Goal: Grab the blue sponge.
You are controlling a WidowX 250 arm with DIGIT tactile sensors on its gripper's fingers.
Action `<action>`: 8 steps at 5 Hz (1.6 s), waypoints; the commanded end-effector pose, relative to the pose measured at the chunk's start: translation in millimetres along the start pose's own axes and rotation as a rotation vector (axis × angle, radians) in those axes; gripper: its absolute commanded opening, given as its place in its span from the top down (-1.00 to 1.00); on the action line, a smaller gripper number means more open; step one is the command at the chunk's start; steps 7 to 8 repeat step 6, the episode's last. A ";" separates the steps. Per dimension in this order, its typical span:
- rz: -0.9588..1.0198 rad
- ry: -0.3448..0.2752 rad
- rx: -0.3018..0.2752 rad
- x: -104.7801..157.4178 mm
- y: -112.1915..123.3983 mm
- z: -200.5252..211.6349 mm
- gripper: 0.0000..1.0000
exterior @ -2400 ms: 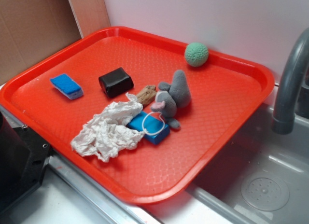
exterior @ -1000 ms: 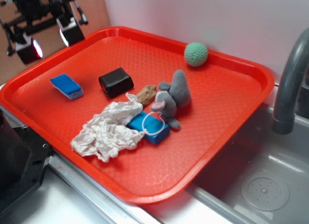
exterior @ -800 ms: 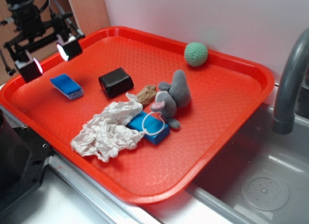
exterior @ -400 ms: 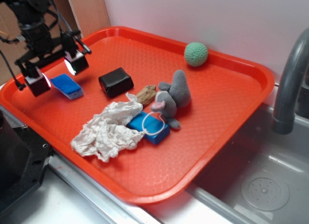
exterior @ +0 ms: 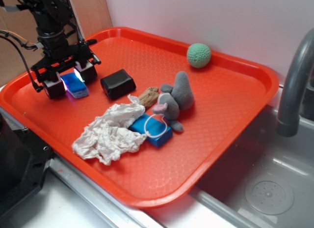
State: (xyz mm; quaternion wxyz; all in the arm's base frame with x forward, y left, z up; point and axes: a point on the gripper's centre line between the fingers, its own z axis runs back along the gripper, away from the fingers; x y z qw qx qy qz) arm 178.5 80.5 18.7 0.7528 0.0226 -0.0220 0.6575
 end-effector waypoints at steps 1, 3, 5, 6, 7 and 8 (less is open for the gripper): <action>-0.303 -0.032 -0.105 -7.0 9.9 79.4 1.00; -0.813 -0.120 -0.089 -46.0 -11.8 166.2 1.00; -1.316 -0.167 -0.073 -52.9 -7.0 174.3 1.00; -1.434 -0.151 -0.098 -50.2 -7.5 170.9 1.00; -1.434 -0.151 -0.098 -50.2 -7.5 170.9 1.00; -1.434 -0.151 -0.098 -50.2 -7.5 170.9 1.00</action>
